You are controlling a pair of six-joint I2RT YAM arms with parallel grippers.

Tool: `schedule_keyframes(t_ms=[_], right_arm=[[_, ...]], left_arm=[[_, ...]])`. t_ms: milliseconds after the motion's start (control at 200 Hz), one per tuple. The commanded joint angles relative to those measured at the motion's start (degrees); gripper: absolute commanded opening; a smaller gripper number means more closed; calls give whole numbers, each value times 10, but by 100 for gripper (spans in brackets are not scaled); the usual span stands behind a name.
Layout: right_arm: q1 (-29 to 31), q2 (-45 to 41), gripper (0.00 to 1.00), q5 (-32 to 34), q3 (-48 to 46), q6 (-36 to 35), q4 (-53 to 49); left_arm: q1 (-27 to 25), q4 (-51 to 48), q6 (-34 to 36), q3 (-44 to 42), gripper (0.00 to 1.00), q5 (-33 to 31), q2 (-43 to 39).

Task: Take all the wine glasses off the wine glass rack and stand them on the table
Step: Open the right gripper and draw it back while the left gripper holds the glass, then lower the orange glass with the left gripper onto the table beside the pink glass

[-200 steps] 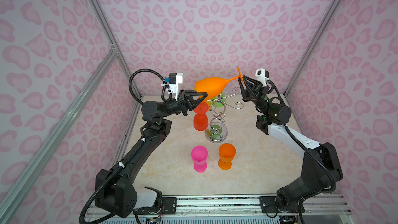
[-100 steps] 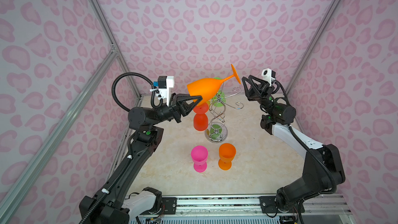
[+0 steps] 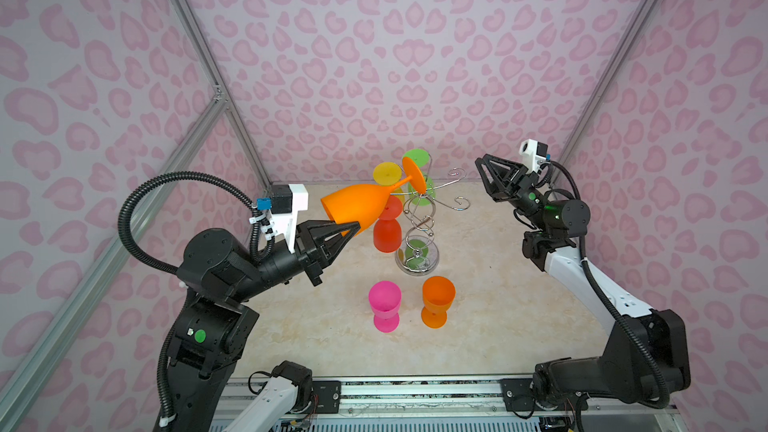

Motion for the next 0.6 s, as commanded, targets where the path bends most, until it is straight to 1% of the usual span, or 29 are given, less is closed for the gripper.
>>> schedule_keyframes(t_ms=[0, 130, 215, 440, 595], right_arm=[[-8, -12, 38, -13, -9, -67, -76], [-19, -20, 37, -14, -8, -102, -129], [-26, -19, 37, -13, -6, -108, -143], [-31, -9, 36, -16, -4, -109, -153], [-31, -1, 36, -11, -8, -111, -151]], left_arm=[[0, -152, 49, 20, 2, -60, -19], [0, -237, 65, 22, 2, -117, -38], [0, -279, 68, 26, 2, -150, -50], [0, -389, 93, 87, 2, -195, -61], [0, -414, 96, 66, 2, -222, -46]])
